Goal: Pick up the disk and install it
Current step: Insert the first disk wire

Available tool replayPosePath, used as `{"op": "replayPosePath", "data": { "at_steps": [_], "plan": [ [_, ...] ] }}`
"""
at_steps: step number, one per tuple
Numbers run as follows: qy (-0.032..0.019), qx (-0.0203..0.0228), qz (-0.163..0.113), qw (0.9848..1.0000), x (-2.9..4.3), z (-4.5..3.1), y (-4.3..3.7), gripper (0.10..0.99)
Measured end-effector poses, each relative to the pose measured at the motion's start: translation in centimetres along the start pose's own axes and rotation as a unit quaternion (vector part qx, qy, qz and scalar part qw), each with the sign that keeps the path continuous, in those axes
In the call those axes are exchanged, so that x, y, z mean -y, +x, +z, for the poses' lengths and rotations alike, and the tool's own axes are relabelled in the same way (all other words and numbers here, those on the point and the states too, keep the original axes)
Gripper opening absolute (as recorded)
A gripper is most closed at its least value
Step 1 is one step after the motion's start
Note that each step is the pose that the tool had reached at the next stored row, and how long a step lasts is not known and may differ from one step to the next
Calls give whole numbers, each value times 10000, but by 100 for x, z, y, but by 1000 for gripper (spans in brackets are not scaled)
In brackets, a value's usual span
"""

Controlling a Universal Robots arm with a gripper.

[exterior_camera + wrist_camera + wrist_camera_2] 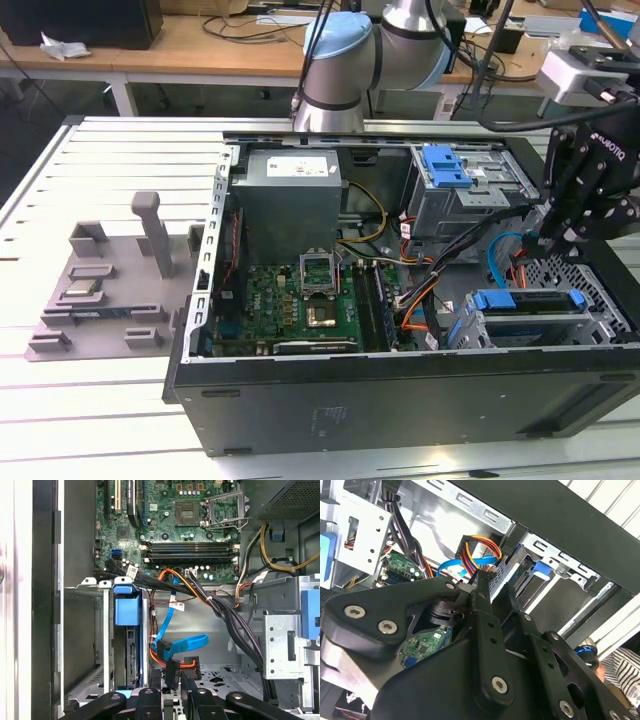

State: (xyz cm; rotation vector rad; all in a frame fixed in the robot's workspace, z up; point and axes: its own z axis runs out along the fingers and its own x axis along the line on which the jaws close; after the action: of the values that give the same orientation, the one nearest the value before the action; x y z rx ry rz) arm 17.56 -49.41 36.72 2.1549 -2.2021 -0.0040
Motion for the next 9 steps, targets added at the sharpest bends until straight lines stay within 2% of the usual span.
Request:
{"op": "replayPosePath", "data": {
  "at_steps": [5,9],
  "plan": [
    [0,1,0,10000,1,28,-1,302],
    [0,0,0,10000,4,80,-4,302]
  ]
}}
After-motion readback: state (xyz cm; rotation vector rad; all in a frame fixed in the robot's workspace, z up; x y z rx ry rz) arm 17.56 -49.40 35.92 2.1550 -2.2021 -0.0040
